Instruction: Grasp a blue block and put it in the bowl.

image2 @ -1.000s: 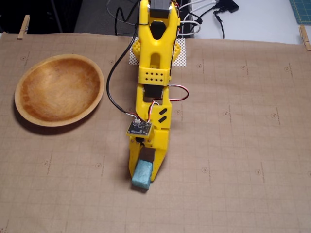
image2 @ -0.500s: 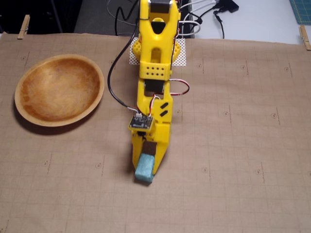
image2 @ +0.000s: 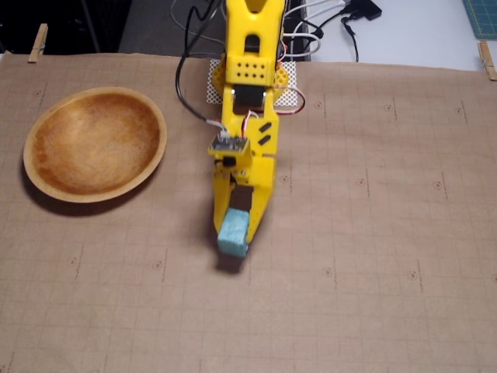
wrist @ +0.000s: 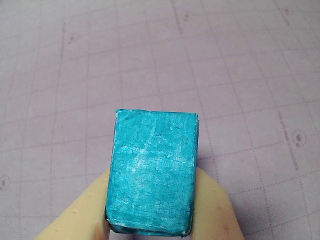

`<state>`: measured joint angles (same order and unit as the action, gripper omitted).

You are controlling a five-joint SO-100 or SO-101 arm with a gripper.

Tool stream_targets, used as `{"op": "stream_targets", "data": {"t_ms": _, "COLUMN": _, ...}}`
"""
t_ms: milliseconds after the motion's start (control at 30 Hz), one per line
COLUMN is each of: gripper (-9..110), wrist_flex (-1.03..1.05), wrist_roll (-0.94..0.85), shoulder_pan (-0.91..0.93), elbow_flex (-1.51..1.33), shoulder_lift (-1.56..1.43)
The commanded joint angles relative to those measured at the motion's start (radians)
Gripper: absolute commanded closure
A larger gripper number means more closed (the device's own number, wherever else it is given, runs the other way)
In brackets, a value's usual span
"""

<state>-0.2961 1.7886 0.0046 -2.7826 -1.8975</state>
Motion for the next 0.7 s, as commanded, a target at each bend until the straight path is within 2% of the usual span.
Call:
{"op": "stream_targets", "data": {"t_ms": 0, "gripper": 105, "wrist_flex": -0.008, "wrist_roll": -0.002, "shoulder_pan": 0.009, "elbow_flex": -0.032, "shoulder_lift": -0.183}}
{"op": "stream_targets", "data": {"t_ms": 333, "gripper": 105, "wrist_flex": -0.006, "wrist_roll": -0.008, "shoulder_pan": 0.167, "elbow_flex": -0.107, "shoulder_lift": -0.568}}
{"op": "stream_targets", "data": {"t_ms": 667, "gripper": 104, "wrist_flex": -0.006, "wrist_roll": -0.008, "shoulder_pan": 0.391, "elbow_flex": -0.097, "shoulder_lift": -0.698}}
